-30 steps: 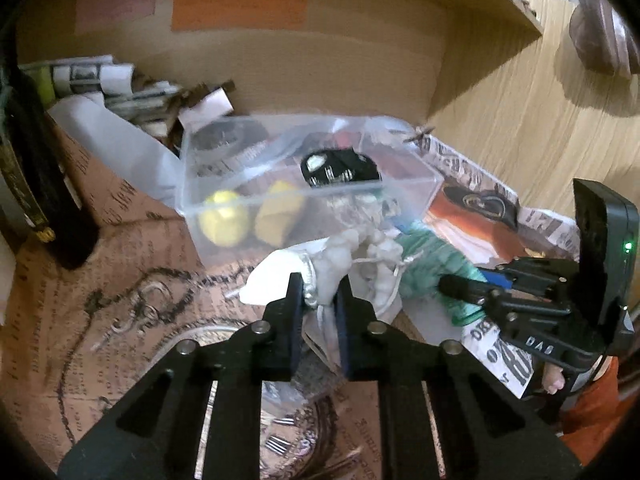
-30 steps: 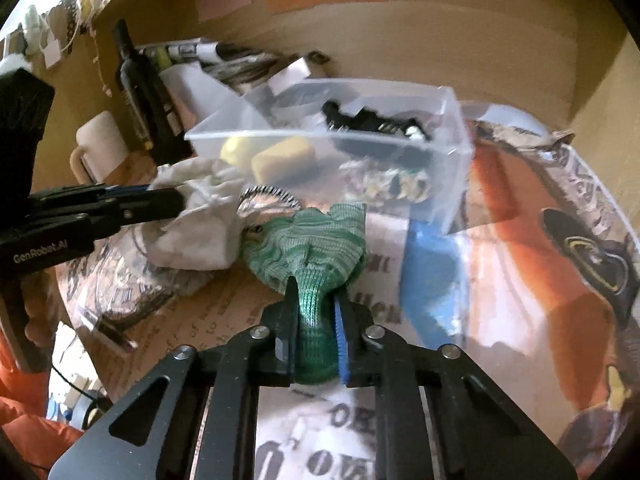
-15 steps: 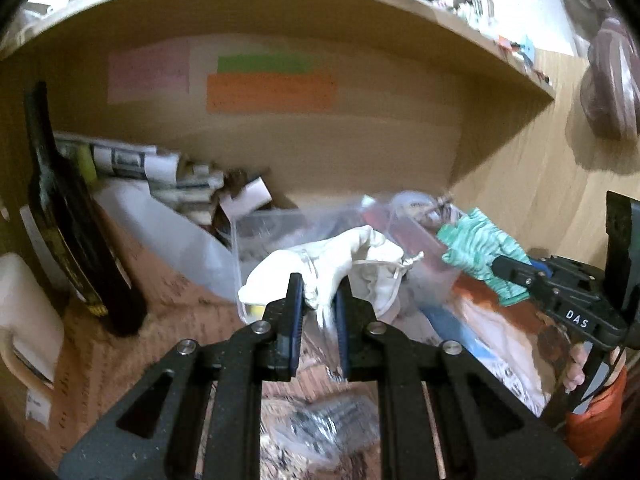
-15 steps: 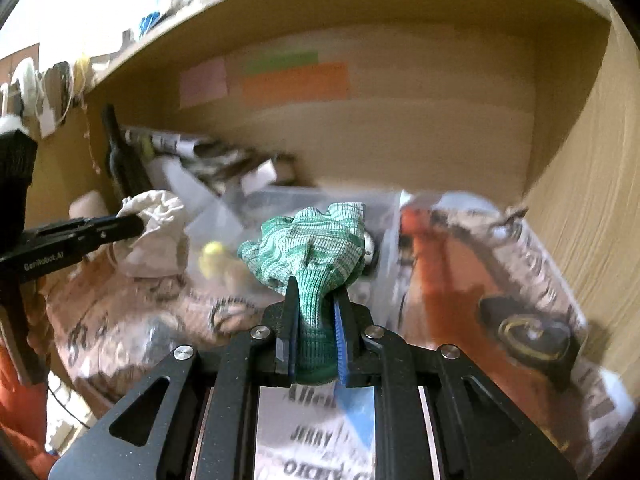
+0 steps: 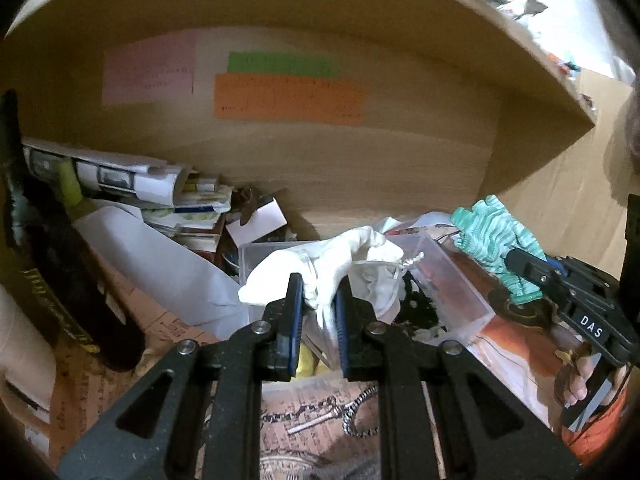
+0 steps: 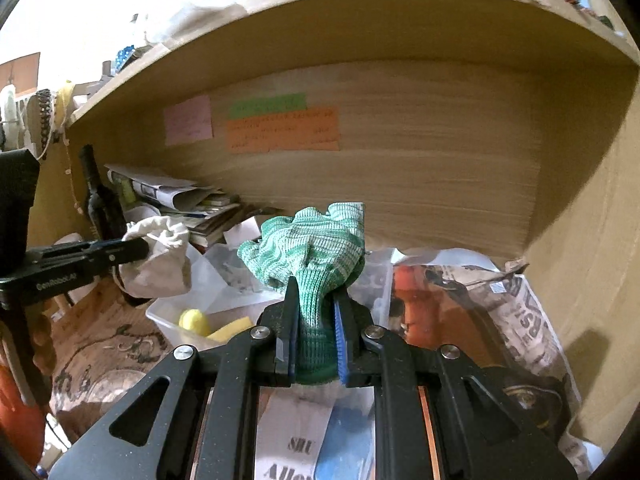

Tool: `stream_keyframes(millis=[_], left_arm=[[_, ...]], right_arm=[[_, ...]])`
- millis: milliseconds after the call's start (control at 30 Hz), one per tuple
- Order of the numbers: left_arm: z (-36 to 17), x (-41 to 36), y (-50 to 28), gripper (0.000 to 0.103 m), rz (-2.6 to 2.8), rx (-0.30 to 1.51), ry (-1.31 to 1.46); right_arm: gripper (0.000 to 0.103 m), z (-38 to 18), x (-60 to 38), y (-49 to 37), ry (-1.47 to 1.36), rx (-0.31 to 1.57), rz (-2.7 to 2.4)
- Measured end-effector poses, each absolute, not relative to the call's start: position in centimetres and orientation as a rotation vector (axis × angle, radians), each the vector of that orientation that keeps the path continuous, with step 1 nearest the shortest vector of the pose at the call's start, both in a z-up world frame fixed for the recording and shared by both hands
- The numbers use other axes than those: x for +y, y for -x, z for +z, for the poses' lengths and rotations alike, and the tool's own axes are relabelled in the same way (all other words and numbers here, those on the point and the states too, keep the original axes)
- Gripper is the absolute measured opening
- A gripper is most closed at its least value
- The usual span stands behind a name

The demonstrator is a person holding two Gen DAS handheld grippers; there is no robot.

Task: Organize soft objects
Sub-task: 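Carry the bag and glove into the clear box and open both grippers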

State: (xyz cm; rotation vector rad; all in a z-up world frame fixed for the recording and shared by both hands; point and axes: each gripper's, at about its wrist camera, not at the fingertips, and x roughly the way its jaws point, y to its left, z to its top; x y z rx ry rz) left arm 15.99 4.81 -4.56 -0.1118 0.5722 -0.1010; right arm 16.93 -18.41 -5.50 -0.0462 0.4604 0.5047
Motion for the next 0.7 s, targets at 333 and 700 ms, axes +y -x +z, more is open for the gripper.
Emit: stream_keyframes(millis=[333, 700], left_arm=[[-8.5, 3.8, -20.6, 0.014, -0.130, 0.716, 0.123], [-10.8, 2.3, -22.2, 0.016, -0.123, 0.777, 0.069]], right_arm=[[0.013, -8.7, -17.0, -20.8, 0.067, 0.564, 0.470], [0.015, -11.8, -15.8, -22.7, 0.113, 0.683, 0.485]])
